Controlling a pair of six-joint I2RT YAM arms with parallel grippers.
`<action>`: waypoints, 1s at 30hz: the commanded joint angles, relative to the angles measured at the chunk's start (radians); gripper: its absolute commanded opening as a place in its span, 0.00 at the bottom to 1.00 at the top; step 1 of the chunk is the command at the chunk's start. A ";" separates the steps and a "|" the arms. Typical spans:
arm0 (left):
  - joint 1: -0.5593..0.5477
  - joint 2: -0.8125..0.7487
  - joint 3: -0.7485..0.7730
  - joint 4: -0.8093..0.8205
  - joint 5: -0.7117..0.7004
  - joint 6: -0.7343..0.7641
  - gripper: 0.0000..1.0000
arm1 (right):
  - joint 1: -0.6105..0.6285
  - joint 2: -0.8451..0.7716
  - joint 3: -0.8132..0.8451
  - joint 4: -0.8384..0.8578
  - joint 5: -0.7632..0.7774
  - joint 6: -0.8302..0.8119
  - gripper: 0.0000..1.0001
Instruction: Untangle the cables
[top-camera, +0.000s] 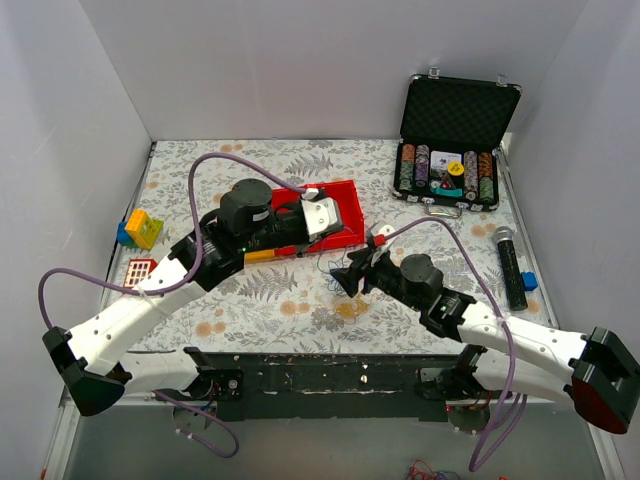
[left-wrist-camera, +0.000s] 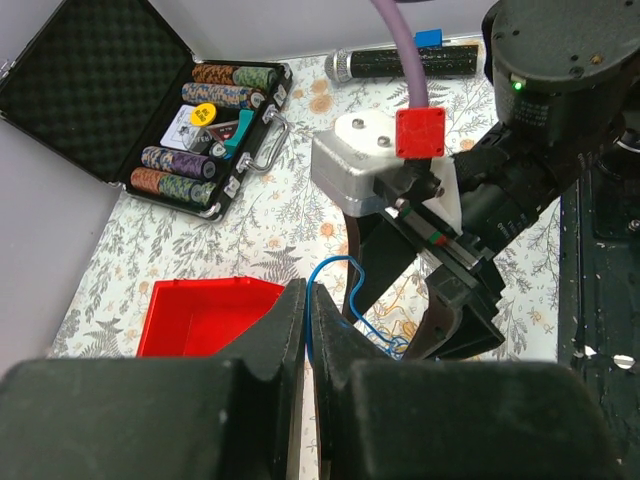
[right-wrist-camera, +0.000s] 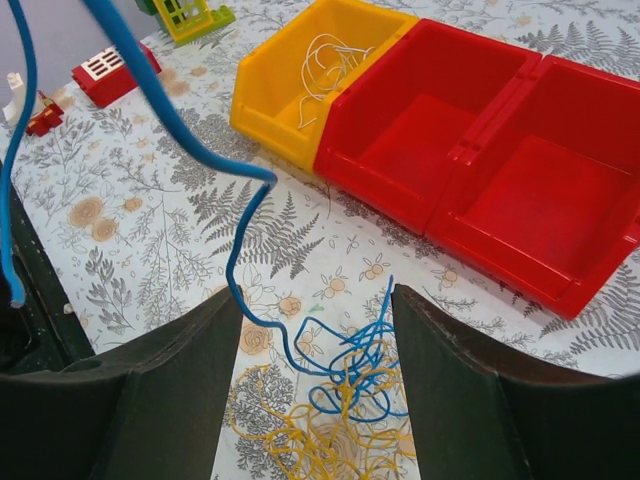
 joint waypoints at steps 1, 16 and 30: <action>-0.004 -0.019 0.068 -0.001 -0.019 -0.008 0.01 | -0.002 0.077 0.047 0.096 -0.046 0.014 0.66; -0.004 0.070 0.394 0.102 -0.085 -0.114 0.00 | -0.003 0.264 -0.082 0.201 -0.111 0.144 0.52; -0.004 0.203 0.695 0.452 -0.349 -0.028 0.00 | -0.002 0.312 -0.180 0.238 -0.096 0.210 0.65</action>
